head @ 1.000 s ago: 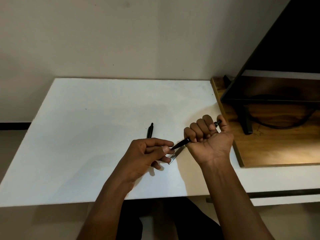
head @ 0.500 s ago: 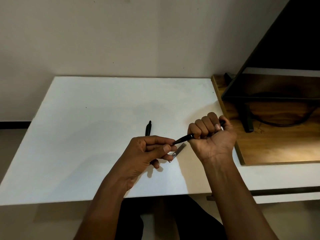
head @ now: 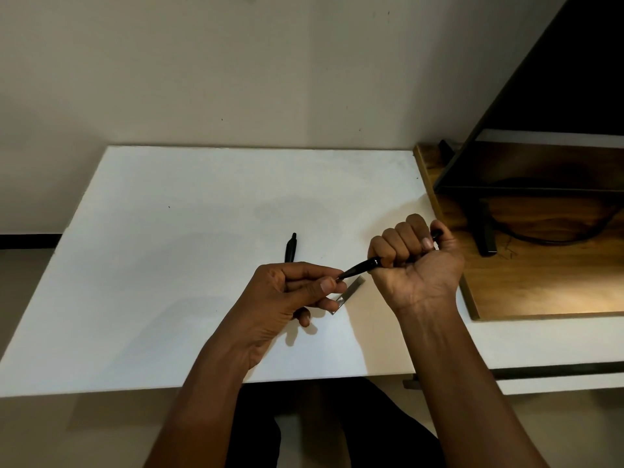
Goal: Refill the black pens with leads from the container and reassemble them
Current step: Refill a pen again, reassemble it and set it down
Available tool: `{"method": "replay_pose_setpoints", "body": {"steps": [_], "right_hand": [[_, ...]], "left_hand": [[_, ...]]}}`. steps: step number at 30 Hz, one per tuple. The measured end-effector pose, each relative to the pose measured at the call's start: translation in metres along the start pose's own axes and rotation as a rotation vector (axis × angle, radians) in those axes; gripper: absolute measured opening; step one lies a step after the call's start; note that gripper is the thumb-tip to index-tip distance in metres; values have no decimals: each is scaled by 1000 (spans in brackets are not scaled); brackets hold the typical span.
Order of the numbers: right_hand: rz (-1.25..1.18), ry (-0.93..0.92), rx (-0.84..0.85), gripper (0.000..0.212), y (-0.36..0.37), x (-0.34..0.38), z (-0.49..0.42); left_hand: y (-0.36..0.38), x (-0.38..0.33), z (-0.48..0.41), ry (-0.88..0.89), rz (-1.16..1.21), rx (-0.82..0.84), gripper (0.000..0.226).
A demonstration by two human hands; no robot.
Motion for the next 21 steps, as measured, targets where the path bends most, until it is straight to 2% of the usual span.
{"method": "replay_pose_setpoints", "body": {"steps": [21], "right_hand": [[-4,8,-10,57,0,-2,0]], "left_hand": [[0,-1,0,-3,-1,-5,19]]}}
Point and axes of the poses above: each hand's wrist, its own z-axis away from the middle knuckle, its own y-axis out of the palm, x = y × z, the point moved 1 cm from there along -z, towards the middle knuckle, and after that the axes turned 9 degrees about -z, right-handed, at the moved point
